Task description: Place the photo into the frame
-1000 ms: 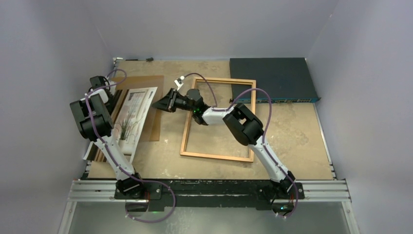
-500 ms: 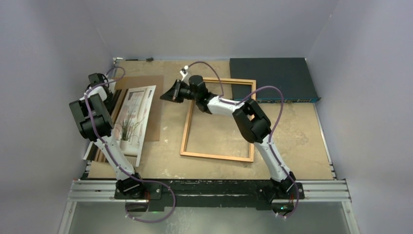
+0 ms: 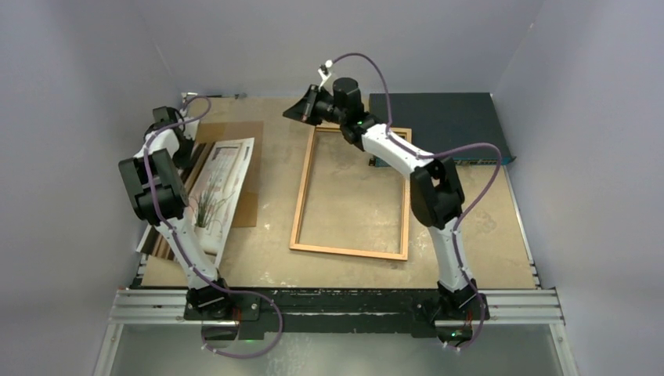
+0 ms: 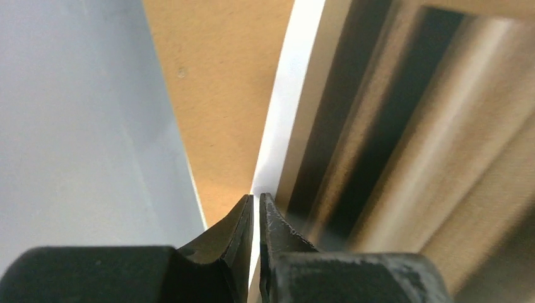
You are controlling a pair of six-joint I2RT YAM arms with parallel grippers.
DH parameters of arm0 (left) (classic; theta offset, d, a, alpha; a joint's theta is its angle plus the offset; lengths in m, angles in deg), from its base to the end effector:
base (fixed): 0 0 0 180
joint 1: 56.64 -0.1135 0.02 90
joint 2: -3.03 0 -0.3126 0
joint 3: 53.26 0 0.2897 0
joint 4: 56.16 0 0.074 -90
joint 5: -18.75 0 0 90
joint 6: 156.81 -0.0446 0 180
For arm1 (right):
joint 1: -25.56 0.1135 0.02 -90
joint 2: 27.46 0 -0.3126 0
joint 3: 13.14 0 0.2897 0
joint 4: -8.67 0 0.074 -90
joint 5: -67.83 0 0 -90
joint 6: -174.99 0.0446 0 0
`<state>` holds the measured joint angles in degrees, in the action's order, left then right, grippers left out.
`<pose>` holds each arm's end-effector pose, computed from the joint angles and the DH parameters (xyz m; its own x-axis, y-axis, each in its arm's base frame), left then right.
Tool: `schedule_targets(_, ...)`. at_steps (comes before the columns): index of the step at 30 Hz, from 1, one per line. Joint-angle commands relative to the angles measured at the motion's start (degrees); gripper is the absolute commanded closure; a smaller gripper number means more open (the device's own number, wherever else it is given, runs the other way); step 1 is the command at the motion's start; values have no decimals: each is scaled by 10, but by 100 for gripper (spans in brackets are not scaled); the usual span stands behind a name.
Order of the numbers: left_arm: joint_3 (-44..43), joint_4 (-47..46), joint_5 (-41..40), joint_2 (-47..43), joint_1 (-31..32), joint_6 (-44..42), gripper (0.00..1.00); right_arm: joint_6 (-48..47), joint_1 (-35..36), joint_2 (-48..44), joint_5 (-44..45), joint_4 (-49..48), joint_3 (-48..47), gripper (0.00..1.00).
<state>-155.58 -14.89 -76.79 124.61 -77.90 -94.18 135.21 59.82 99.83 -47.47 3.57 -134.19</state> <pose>0.4788 0.1909 0.1812 -0.9068 0.1382 -0.3983 0.0132 0.9536 0.3008 0.4948 0.3601 0.3284 -0.6730 0.3822 -0.6332 -0.5390 0.3328 0.7738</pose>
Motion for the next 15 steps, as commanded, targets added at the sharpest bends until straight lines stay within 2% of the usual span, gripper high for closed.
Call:
schedule_targets(1, -31, 35, 35, -44, 26, 29, 91, -67, -33, -99, 11, 48, -1, 100)
schedule_targets(4, -43, 45, 38, -57, 43, 39, 81, -86, -59, -147, 4, 69, 32, 100)
schedule_targets(6, -49, 45, 34, -64, 54, 44, 65, -100, -73, -183, 4, 80, 54, 100)
schedule_targets(12, -97, 81, 34, -69, 92, 57, 60, -124, -115, -247, -1, 121, 84, 100)
schedule_targets(15, -96, 88, 52, -87, 155, 70, 59, -140, -143, -288, 9, 149, 94, 100)
